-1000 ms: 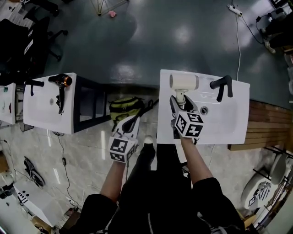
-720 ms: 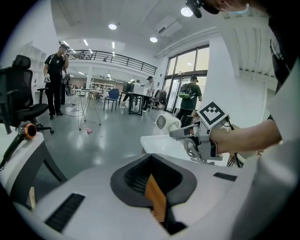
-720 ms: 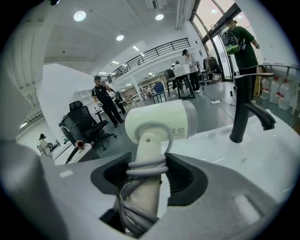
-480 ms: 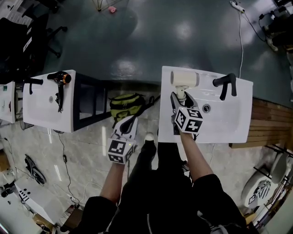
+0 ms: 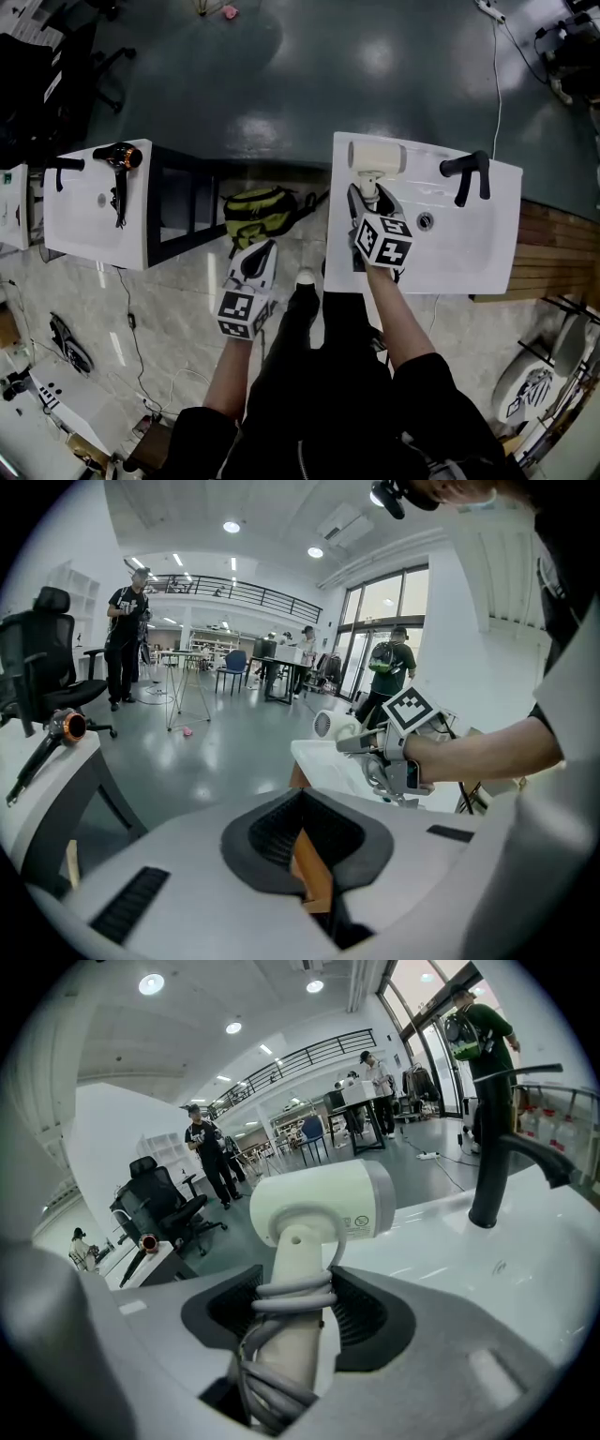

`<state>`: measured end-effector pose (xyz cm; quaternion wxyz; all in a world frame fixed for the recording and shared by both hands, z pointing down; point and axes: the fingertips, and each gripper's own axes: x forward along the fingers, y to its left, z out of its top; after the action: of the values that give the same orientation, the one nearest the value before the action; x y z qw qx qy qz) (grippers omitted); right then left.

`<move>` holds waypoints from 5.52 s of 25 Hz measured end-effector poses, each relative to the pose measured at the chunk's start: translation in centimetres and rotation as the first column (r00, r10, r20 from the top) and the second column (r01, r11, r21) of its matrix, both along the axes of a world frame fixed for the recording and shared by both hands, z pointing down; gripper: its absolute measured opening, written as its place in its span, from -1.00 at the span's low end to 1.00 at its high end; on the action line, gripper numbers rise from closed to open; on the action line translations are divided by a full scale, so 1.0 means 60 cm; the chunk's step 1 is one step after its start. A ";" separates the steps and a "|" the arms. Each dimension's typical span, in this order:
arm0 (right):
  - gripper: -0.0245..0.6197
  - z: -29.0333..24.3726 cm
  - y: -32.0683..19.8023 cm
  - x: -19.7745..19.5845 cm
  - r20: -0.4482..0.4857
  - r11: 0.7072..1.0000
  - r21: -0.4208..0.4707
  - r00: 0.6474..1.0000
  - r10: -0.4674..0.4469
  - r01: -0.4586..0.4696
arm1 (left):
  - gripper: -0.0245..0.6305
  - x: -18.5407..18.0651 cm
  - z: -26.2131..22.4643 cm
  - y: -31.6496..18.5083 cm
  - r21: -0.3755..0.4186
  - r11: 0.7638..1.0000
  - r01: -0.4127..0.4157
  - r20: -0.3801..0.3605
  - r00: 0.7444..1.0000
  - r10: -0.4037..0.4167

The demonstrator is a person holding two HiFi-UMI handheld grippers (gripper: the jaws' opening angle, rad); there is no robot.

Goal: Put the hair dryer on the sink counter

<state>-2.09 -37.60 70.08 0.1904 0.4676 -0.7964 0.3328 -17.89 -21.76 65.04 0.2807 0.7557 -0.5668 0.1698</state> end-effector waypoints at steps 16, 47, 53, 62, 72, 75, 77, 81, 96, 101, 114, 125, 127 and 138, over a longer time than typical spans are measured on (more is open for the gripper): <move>-0.22 0.050 -0.012 -0.006 -0.035 0.999 -0.047 0.999 0.019 -0.021 | -0.89 -0.012 0.013 0.003 -0.018 1.000 0.008 -0.004 1.000 -0.008; -0.22 0.085 -0.016 -0.019 -0.050 0.993 -0.112 0.999 0.017 -0.022 | -0.89 -0.024 0.027 0.009 -0.039 0.999 0.020 -0.025 0.999 -0.021; -0.21 0.087 -0.016 -0.021 -0.079 0.992 -0.123 0.997 0.011 -0.021 | -0.89 -0.024 0.025 0.007 -0.034 0.999 0.013 -0.022 1.000 -0.014; -0.18 0.087 -0.014 -0.021 -0.124 0.994 -0.107 0.992 -0.020 0.006 | -0.89 -0.015 0.020 0.008 -0.024 1.000 -0.007 -0.028 1.000 0.007; -0.13 0.051 -0.004 -0.017 -0.113 0.997 -0.070 0.992 -0.050 0.042 | -0.89 -0.005 0.001 0.003 -0.001 1.000 -0.031 -0.020 0.999 0.031; -0.13 0.037 -0.002 -0.013 -0.132 0.998 -0.034 0.990 -0.049 0.045 | -0.89 -0.004 0.001 0.005 0.001 0.999 -0.034 -0.020 0.999 0.034; -0.25 0.026 -0.001 -0.008 -0.164 0.999 -0.003 0.985 -0.053 0.053 | -0.89 -0.004 0.002 0.007 0.006 0.999 -0.037 -0.022 0.999 0.037; -0.64 0.002 0.004 0.007 -0.183 0.996 0.058 0.982 -0.051 0.062 | -0.89 0.000 -0.002 0.009 0.011 0.999 -0.047 -0.021 0.999 0.047; -0.91 -0.115 0.048 0.031 -0.111 0.966 0.244 0.992 -0.064 0.090 | -0.89 0.033 -0.054 -0.006 0.089 0.987 -0.130 -0.017 0.991 0.132; -0.91 -0.151 0.063 0.050 -0.085 0.957 0.286 0.996 -0.033 0.056 | -0.89 0.048 -0.069 -0.010 0.114 0.980 -0.161 -0.019 0.986 0.164; -0.91 -0.208 0.109 0.111 -0.088 0.941 0.338 0.996 0.011 0.019 | -0.89 0.088 -0.116 -0.011 0.183 0.959 -0.215 -0.018 0.975 0.222; -0.91 -0.310 0.185 0.131 -0.029 0.891 0.454 0.999 0.016 -0.001 | -0.89 0.121 -0.157 0.009 0.246 0.932 -0.266 0.007 0.962 0.273; -0.91 -0.322 0.199 0.134 -0.036 0.883 0.470 0.999 0.008 0.009 | -0.89 0.125 -0.163 0.012 0.254 0.927 -0.276 0.011 0.959 0.282; -0.91 -0.345 0.258 0.151 -0.075 0.871 0.490 0.997 -0.001 0.038 | -0.89 0.144 -0.193 0.032 0.293 0.901 -0.321 0.031 0.945 0.327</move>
<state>6.94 -22.11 49.39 0.0975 0.5045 -0.8520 0.1003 -9.23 -19.87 53.45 0.1383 0.8742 -0.4495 0.1208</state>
